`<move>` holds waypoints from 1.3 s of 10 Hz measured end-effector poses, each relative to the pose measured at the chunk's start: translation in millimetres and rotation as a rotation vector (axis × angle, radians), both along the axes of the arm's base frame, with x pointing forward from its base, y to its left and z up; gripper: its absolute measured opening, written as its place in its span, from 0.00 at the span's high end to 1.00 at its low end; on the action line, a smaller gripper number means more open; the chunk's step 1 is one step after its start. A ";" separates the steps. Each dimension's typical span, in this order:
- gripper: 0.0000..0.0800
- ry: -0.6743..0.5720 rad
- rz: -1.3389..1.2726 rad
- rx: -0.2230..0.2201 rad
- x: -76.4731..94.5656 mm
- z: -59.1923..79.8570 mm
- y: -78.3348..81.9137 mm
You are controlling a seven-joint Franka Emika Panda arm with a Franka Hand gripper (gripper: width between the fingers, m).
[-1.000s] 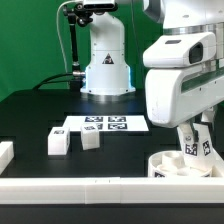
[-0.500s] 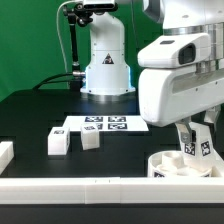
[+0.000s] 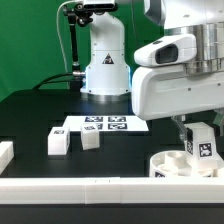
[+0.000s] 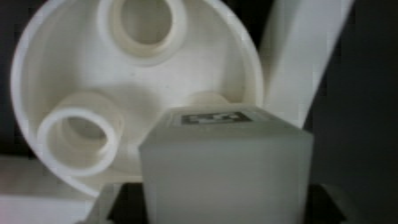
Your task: Assemble stool
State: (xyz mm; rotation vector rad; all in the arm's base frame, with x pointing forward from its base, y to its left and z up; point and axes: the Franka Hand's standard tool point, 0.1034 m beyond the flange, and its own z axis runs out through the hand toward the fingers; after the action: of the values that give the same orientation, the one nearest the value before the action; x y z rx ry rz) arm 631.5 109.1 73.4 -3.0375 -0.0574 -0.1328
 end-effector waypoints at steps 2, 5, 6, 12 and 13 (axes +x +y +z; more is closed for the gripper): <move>0.57 0.017 -0.183 0.017 0.2 0.2 0.1; 0.57 0.048 -0.477 0.058 1.5 1.3 -0.8; 0.57 0.062 -0.609 0.071 1.6 1.5 -0.4; 0.57 0.139 -1.136 0.174 2.2 1.6 2.0; 0.57 0.146 -1.171 0.180 2.3 1.6 2.3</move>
Offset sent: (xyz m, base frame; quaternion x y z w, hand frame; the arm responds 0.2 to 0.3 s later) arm 0.0000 -0.0009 -0.0020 0.0227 -0.0164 0.2904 0.9565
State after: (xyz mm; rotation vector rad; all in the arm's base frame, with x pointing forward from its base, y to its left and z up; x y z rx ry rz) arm 633.8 111.4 75.0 -2.4614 1.5973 0.0094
